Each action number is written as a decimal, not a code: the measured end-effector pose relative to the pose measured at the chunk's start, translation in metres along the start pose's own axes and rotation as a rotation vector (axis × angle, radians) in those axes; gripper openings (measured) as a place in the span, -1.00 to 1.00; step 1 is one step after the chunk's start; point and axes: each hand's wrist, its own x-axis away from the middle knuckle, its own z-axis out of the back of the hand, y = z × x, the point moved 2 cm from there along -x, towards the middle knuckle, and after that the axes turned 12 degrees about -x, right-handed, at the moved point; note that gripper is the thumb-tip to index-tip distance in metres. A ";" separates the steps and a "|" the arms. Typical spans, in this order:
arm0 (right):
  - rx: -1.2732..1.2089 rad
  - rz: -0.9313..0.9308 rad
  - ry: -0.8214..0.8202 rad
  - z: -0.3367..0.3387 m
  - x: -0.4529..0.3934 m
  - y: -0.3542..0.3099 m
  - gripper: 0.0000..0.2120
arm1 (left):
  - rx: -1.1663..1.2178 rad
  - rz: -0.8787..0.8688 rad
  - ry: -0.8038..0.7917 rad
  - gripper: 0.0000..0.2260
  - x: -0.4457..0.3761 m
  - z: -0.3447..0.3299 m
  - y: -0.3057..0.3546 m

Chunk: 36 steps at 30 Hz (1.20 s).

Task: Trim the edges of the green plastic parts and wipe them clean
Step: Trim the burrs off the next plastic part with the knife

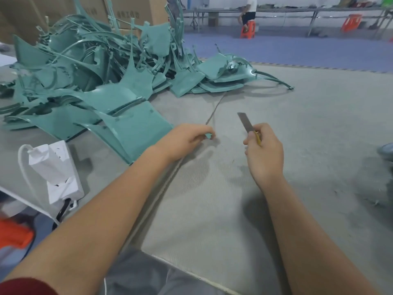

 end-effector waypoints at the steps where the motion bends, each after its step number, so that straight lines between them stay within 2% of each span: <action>1: -0.016 0.001 -0.005 -0.002 0.001 0.000 -0.93 | 0.014 -0.049 -0.024 -0.79 -0.004 -0.001 0.010; 4: 0.024 0.017 -0.033 -0.004 0.004 0.000 -0.95 | -0.048 -0.220 -0.117 -0.77 -0.017 -0.012 0.044; 7: 0.036 -0.025 -0.022 0.001 0.003 0.002 -0.93 | -0.317 -0.179 -0.104 -0.64 -0.021 -0.027 0.054; 9: -0.008 -0.056 -0.018 0.004 0.002 0.003 -0.90 | -0.495 0.015 -0.023 -0.46 -0.017 -0.027 0.045; 11: -0.011 -0.060 -0.064 0.002 0.002 0.003 -0.87 | -0.576 0.326 0.019 -0.31 -0.011 -0.019 0.026; 12: -0.005 -0.054 -0.098 0.000 0.003 0.002 -0.87 | -0.571 0.461 -0.023 -0.29 -0.009 -0.015 0.017; 14: 0.031 -0.031 -0.160 -0.006 0.005 0.001 -0.89 | -0.582 0.586 -0.176 -0.42 -0.006 -0.013 0.005; 16: 0.077 -0.009 -0.199 -0.011 0.007 0.000 -0.94 | -0.631 0.555 -0.257 -0.63 -0.006 -0.015 0.006; 19: 0.086 0.014 -0.180 -0.010 0.007 -0.003 -0.95 | -0.666 0.423 -0.146 -0.81 -0.010 -0.018 0.016; 24: 0.035 0.060 -0.179 -0.004 0.005 -0.008 -0.88 | -0.611 0.171 -0.113 -0.78 -0.027 -0.012 0.010; 26: 0.014 0.106 -0.169 -0.004 0.006 -0.010 -0.92 | -0.568 0.101 -0.105 -0.75 -0.031 -0.009 0.008; 31: -0.031 0.144 -0.016 0.003 0.001 -0.017 -0.92 | -0.466 0.009 -0.044 -0.78 -0.039 -0.008 0.022; 36: -0.059 0.103 0.220 0.028 -0.007 -0.013 -0.87 | -0.389 -0.046 0.033 -0.67 -0.052 -0.006 0.039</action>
